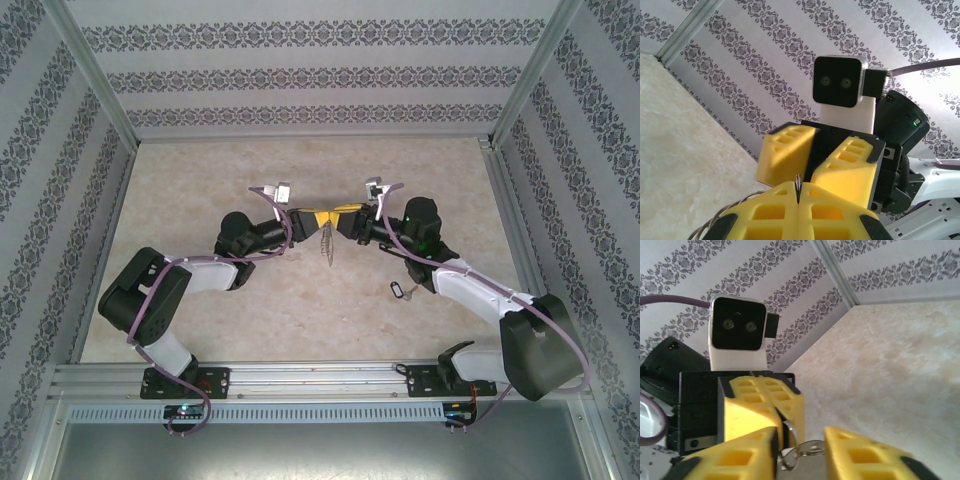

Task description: Put the keys on the keyring

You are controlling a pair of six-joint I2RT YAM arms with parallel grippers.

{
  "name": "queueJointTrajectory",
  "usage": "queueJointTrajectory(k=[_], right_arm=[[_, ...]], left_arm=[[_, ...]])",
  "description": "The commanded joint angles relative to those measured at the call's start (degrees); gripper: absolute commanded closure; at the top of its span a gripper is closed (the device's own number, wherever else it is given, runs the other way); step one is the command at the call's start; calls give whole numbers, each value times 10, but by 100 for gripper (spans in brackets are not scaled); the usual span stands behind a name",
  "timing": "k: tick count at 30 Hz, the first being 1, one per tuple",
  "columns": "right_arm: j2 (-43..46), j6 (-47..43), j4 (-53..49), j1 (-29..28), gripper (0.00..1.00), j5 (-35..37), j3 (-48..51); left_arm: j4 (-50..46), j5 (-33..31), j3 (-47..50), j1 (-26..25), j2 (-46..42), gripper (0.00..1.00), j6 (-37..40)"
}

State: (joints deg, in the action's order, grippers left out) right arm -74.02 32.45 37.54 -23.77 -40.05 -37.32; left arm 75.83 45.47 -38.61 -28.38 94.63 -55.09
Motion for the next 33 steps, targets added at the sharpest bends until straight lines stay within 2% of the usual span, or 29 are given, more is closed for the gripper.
queueJointTrajectory(k=[1, 7, 16, 24, 33], right_arm=[[21, 15, 9, 29, 55, 7, 8], [60, 21, -12, 57, 44, 24, 32], [68, 33, -21, 60, 42, 70, 75], [69, 48, -33, 62, 38, 105, 101], [71, 53, -35, 57, 37, 95, 105]], left_arm=[[43, 16, -6, 2, -8, 100, 21], [41, 13, 1, 2, -16, 100, 40], [57, 2, 19, 2, -34, 100, 132], [57, -52, 75, -4, -93, 100, 363], [57, -60, 87, -12, -108, 100, 475]])
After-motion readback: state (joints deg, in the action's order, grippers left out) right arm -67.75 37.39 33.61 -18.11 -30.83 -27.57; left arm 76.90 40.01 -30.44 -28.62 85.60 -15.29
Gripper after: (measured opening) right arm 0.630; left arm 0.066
